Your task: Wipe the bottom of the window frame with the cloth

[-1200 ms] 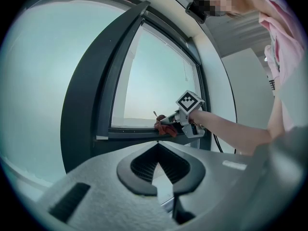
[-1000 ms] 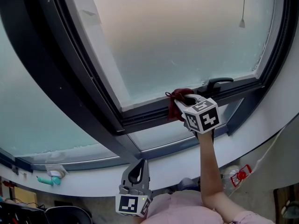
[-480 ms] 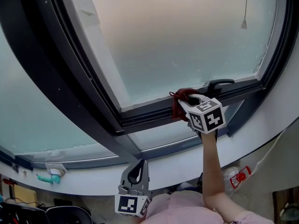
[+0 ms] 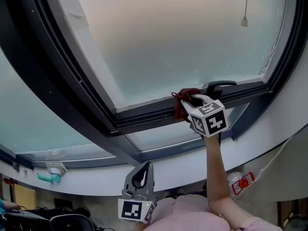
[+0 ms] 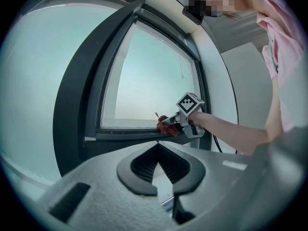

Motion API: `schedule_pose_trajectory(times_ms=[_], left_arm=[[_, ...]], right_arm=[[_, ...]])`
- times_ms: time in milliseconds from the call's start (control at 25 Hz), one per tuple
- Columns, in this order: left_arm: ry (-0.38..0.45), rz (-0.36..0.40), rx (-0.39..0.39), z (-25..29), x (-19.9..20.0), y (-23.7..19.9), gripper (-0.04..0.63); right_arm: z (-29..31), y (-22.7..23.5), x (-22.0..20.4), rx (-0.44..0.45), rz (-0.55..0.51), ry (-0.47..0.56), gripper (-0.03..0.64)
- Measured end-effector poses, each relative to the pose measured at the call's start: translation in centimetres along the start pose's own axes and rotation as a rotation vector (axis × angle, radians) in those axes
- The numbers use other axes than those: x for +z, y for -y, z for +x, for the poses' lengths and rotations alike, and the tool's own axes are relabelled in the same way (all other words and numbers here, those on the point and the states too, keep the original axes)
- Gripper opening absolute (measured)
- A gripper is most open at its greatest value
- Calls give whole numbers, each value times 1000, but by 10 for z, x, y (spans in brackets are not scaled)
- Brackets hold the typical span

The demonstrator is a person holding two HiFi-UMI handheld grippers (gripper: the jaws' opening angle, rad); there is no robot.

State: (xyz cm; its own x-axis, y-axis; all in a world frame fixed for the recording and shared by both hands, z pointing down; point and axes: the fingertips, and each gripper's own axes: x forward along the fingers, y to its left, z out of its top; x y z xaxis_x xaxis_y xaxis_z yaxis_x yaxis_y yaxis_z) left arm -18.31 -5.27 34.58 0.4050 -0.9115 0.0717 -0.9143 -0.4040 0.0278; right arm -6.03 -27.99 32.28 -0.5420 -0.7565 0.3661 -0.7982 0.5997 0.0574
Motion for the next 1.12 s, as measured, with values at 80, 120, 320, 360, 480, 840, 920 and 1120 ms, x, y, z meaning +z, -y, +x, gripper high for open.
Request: schedule_pose_trajectory(times_ms=[80,120,320,360,480,840,920,1120], left_arm=[[5,4,14,0,1,8,-3],[6,6,22,0,0,11,-3],[-7,-15,53,-4,-15,25,-3],[-5,-18,57,-4,-16,26,-3],[9,-16,74,-6,-15,28,-3],[19,-35,113,-17,-17,19,-3],[18,-37,128,-22,-17,12,-3],[3,-37,120,-23,-19,-4,-3]], right_arm=[[-2,4,-1,0,-13,2,77],[-3,6,-2,-3,-20,4,77],[-9,16,-4,-32,-55,9,77],[-10,18,-3,-38,-63,11,77],[-10,18,-4,-51,-94,7,77],[-11,18,-5,-75,-118,6,78],[-15,12,1,-72,-98,41,78],[-38,-50,44,71,-28,299,78]])
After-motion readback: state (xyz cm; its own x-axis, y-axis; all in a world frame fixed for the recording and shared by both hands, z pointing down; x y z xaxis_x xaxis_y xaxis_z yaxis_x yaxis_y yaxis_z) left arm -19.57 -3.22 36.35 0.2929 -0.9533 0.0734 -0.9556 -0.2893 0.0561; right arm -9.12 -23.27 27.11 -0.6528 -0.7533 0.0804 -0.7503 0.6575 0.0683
